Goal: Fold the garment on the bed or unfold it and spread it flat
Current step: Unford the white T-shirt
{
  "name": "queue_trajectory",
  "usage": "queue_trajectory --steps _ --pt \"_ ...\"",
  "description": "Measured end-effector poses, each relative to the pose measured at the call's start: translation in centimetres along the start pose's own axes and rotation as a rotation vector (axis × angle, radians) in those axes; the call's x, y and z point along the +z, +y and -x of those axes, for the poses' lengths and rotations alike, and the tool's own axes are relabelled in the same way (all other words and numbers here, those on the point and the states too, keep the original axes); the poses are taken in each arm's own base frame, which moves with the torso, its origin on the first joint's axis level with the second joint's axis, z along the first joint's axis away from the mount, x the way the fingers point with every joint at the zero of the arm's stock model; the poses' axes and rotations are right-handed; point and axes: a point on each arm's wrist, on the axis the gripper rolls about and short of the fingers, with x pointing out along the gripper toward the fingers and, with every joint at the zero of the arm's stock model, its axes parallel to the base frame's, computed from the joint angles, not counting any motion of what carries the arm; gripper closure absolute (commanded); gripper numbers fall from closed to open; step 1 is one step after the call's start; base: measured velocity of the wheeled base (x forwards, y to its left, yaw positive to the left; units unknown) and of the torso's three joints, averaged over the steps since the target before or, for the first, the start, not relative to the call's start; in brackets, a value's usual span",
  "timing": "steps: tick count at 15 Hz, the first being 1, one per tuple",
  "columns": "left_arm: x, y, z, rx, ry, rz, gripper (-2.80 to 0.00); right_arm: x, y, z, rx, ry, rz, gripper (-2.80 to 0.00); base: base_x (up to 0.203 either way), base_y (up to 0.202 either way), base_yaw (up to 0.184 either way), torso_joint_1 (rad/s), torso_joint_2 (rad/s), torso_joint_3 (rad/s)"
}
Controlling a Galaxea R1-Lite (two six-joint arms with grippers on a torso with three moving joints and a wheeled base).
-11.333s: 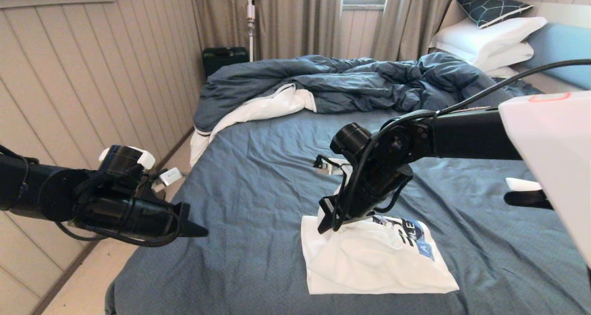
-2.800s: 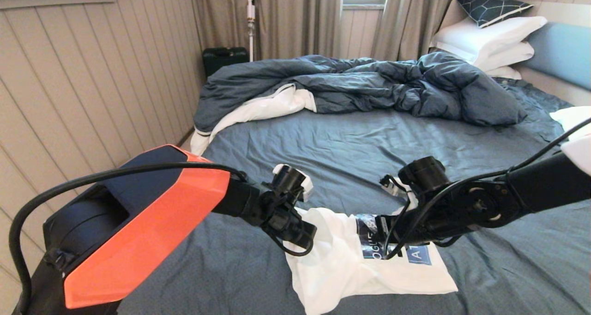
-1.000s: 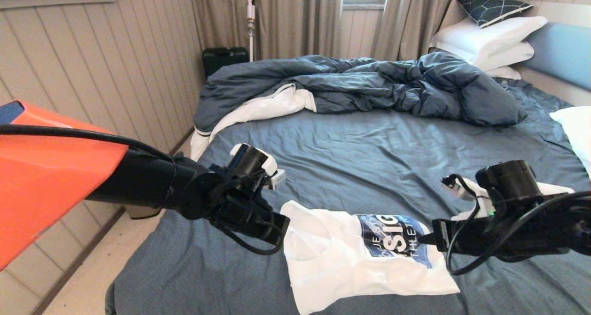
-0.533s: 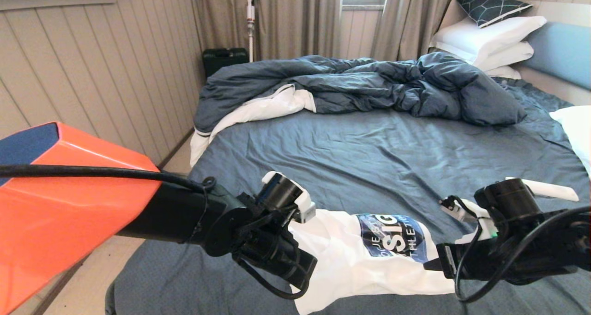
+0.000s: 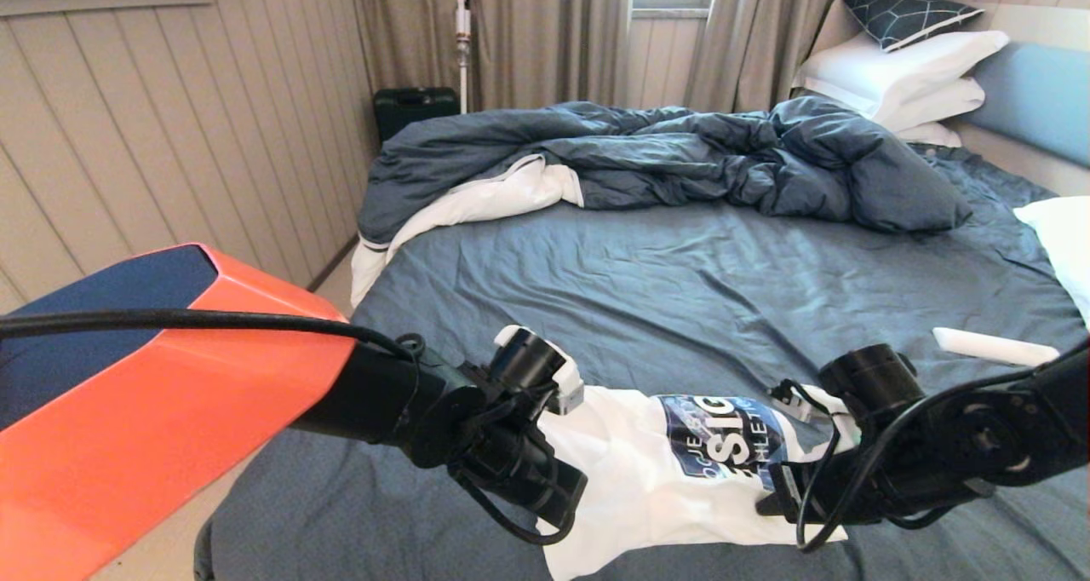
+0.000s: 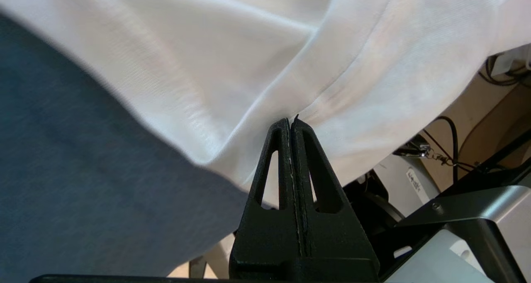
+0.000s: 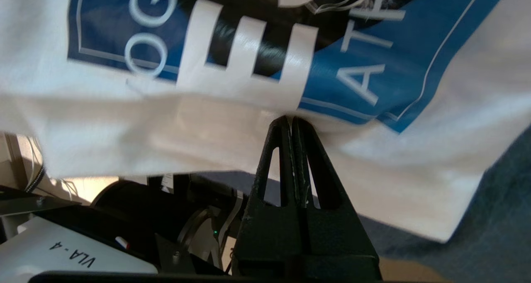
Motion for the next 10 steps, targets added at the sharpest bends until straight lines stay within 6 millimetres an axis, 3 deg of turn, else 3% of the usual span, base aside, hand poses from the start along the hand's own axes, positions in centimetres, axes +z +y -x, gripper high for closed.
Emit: queue_trajectory --steps 6,10 --pt "0.6 0.5 -1.0 0.007 -0.003 -0.004 0.00 0.8 -2.3 -1.7 -0.056 -0.025 -0.038 0.00 0.000 0.000 0.000 0.000 0.00 0.000" --pt "0.9 3.0 -0.3 0.041 -0.016 0.006 0.00 0.8 -4.9 -1.1 -0.096 -0.042 -0.062 0.00 0.000 0.000 0.000 0.000 0.00 0.000"
